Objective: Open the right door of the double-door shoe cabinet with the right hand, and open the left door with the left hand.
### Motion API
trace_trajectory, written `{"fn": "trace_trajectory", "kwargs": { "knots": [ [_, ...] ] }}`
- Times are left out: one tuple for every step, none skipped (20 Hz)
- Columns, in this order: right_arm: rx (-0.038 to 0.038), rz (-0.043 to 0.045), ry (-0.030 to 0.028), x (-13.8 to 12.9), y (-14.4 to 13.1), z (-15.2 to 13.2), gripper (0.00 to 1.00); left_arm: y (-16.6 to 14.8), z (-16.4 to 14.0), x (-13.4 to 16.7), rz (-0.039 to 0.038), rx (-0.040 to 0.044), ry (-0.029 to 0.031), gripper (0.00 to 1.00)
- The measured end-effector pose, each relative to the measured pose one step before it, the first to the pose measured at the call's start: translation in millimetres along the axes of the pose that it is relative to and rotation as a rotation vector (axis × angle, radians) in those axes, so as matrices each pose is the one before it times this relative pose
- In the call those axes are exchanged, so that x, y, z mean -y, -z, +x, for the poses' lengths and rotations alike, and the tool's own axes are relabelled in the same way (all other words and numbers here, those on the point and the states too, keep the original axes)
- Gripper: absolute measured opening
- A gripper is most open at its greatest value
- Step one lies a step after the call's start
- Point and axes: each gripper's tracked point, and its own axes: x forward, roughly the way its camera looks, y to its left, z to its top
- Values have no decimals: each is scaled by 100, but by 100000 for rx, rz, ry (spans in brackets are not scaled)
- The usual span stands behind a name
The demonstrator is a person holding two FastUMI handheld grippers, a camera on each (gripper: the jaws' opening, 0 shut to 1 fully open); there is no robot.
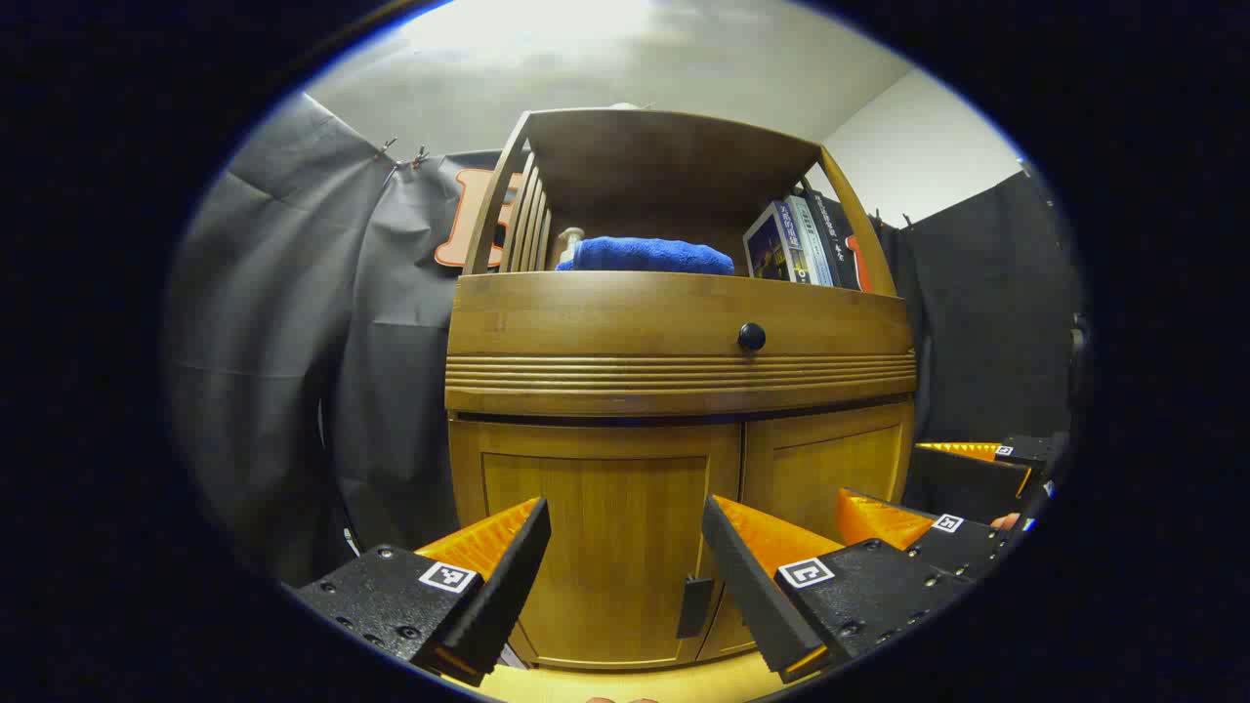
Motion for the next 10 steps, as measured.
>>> {"fn": "trace_trajectory", "kwargs": {
  "knots": [
    [-259,253,24,221,63,-5,96,-21,-118,120,81,-42,-236,98],
    [-307,186,107,209,325,-77,96,-71,-144,62,49,-238,-288,98],
    [-311,174,161,133,47,29,95,66,-48,88,30,-87,-359,98],
    [-469,147,85,202,273,-95,95,-51,-122,96,-79,7,-323,98],
    [-556,147,-71,124,134,6,97,6,-134,18,-30,-34,-346,98],
    [-426,167,-244,18,168,30,96,-152,-77,8,85,228,-361,98],
    [-337,191,-219,-16,121,19,96,35,-114,-28,198,154,-558,98],
    [6,211,-354,-33,-8,41,95,-107,-47,-34,161,175,-646,98],
    [-18,249,-394,-48,98,-48,95,24,-67,-24,168,-97,-438,98],
    [36,168,-293,-31,-57,77,95,38,-5,-57,154,-97,-327,97]
  ]
}}
